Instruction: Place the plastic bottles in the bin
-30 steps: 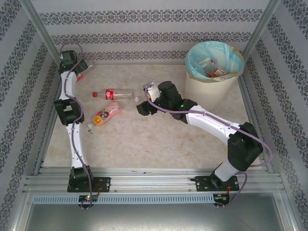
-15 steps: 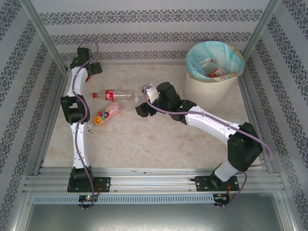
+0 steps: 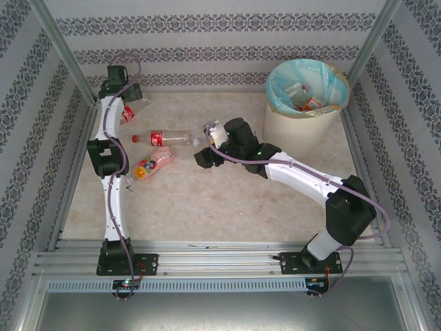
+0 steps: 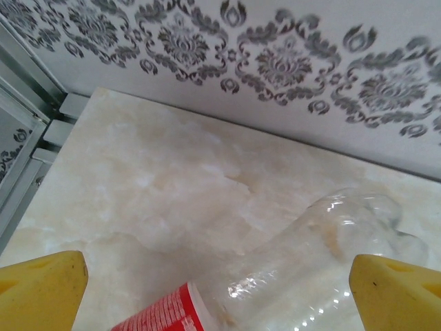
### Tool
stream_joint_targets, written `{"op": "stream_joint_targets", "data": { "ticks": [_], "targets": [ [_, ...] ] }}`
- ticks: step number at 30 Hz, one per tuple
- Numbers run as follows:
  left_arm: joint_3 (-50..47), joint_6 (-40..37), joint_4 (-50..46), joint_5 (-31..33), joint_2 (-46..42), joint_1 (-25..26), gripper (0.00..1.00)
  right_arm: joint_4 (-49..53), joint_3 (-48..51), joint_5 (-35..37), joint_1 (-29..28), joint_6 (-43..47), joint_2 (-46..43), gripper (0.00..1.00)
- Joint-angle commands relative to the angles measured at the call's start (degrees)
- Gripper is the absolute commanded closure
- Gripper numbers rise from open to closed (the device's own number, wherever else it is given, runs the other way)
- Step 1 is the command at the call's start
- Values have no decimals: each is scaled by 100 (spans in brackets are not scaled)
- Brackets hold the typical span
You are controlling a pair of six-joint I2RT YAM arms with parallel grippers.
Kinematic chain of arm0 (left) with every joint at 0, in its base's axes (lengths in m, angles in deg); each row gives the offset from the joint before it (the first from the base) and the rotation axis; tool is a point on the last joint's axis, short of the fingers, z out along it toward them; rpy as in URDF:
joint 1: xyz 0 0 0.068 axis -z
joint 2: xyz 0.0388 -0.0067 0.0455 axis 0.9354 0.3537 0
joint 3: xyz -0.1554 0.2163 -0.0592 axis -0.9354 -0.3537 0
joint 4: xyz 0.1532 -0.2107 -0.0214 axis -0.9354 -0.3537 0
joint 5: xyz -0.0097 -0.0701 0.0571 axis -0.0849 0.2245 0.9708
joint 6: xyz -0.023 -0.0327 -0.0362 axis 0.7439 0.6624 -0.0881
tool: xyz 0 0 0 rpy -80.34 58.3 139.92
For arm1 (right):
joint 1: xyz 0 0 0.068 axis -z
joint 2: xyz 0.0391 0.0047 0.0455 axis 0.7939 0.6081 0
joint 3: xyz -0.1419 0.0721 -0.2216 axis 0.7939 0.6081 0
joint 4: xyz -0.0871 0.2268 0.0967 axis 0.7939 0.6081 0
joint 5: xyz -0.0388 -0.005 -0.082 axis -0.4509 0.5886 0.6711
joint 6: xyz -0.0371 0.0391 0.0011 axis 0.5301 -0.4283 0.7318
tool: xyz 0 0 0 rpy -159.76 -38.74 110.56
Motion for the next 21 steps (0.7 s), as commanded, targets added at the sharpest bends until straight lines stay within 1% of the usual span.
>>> {"op": "stream_joint_targets", "data": {
  "ticks": [1, 7, 10, 14, 21],
  "targets": [
    [129, -298, -344, 137, 220, 0, 2, 42, 105, 45, -52, 72, -126, 28],
    [76, -666, -562, 261, 250, 143, 0, 133, 114, 158, -151, 204, -284, 28],
    [40, -586, -779, 249, 257, 150, 0, 116, 192, 221, -192, 223, -361, 28],
    [29, -568, -1137, 38, 249, 205, 1, 167, 187, 255, -219, 215, -366, 28],
    [-184, -1022, -1502, 273, 255, 600, 2, 190, 204, 402, -214, 410, -401, 28]
  ]
}}
